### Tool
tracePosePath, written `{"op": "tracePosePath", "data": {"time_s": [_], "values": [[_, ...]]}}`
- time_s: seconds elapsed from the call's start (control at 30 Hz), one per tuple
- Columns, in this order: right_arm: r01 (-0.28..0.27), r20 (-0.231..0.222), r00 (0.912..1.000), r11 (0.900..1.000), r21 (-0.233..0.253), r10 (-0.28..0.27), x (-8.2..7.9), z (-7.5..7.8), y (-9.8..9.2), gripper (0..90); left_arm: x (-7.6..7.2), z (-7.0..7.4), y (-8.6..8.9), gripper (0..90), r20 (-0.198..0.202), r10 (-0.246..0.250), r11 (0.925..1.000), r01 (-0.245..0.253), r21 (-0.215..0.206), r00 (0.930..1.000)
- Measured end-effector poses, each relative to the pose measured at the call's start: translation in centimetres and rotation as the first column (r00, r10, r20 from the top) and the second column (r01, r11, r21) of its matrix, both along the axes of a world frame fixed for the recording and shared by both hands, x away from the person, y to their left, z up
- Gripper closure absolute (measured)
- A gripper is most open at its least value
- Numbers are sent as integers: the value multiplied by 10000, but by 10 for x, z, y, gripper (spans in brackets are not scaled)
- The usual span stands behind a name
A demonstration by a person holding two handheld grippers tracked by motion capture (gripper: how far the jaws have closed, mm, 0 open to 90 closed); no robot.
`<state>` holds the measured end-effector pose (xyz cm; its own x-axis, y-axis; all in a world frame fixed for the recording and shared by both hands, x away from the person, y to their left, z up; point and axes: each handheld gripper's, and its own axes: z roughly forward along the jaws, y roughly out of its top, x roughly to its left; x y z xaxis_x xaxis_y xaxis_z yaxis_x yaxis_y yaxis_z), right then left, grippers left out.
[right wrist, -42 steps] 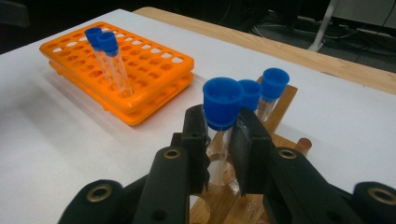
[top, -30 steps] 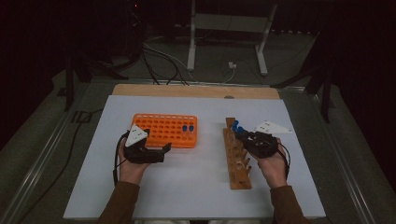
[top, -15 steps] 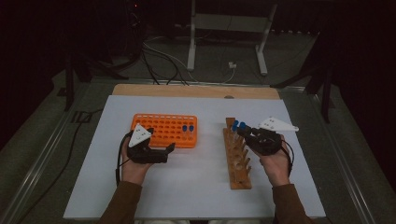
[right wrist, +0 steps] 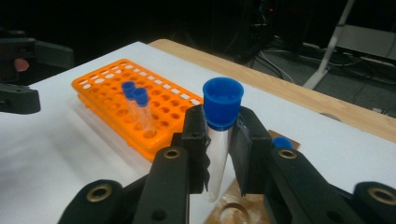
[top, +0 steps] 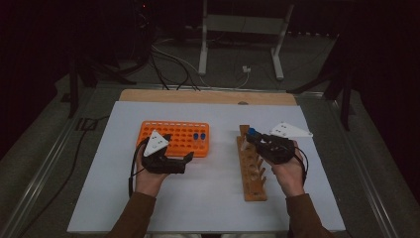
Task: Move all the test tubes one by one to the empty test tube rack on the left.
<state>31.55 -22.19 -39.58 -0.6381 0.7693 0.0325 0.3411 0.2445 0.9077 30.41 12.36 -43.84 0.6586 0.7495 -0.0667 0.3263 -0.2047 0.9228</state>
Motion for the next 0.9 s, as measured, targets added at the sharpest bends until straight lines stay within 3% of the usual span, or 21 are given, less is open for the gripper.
{"op": "tracePosePath", "data": {"time_s": [0.27,0.37,0.63,0.9], "values": [[-462,-86,9989,9989,-61,461,0,-2,19,762,-3,8,-23,24,157,-637,9978,634,197,9978],[-619,-106,9980,9981,-44,619,-1,-3,25,762,-4,9,-32,60,435,-770,9964,754,376,9961],[-979,-137,9951,9952,-24,979,-1,-2,40,761,0,8,-50,84,284,-1126,9927,1112,471,9932],[-1368,-309,9900,9903,239,1375,-4,-6,52,761,1,4,-61,229,243,-1645,9859,1635,367,9861]]}}
